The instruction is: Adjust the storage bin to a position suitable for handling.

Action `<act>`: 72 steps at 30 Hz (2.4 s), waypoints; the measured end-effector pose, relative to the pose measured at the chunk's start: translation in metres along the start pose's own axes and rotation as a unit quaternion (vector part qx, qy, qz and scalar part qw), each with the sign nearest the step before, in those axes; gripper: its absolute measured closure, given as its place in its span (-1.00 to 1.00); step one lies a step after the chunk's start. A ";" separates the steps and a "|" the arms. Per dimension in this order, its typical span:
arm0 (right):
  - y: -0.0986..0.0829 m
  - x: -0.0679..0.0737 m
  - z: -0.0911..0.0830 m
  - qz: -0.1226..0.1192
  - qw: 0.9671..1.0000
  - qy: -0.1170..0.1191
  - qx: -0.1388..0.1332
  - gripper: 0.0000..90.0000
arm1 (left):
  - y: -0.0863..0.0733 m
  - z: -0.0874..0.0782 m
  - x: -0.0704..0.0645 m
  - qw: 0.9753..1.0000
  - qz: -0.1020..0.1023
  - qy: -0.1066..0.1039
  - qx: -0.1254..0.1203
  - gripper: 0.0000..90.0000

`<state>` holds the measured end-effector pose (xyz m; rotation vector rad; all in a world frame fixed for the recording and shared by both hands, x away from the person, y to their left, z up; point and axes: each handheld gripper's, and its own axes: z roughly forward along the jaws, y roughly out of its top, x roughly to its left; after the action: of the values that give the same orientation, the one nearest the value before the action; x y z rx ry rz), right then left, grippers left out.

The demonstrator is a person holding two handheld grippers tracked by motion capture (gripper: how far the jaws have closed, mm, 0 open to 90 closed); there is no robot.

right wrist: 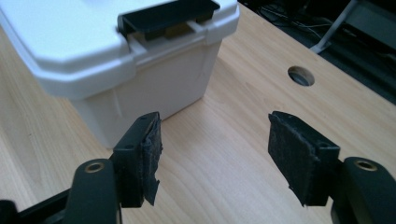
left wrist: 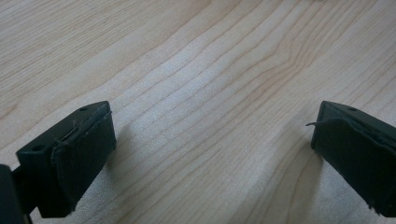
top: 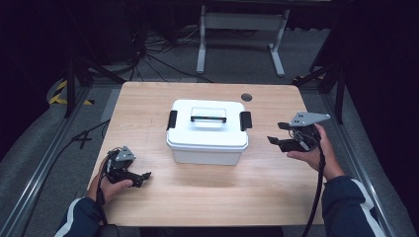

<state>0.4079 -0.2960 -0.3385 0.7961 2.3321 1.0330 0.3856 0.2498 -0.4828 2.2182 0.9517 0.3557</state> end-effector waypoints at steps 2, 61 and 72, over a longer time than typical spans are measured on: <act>0.010 0.001 0.002 -0.012 1.000 -0.001 0.005 -0.21 | 0.000 0.000 0.000 1.000 0.002 0.001 -0.001 -0.99; 0.143 0.050 0.080 -0.187 0.973 0.098 0.096 0.18 | 0.000 0.000 0.000 1.000 0.001 0.002 -0.001 -0.99; 0.161 0.065 0.099 -0.245 0.952 0.107 0.148 0.57 | 0.000 0.000 0.000 1.000 0.001 0.002 -0.002 -0.99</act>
<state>0.4723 -0.1141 -0.2860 0.1763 2.7120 0.5845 0.3854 0.2501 -0.4829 2.2167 0.9492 0.3626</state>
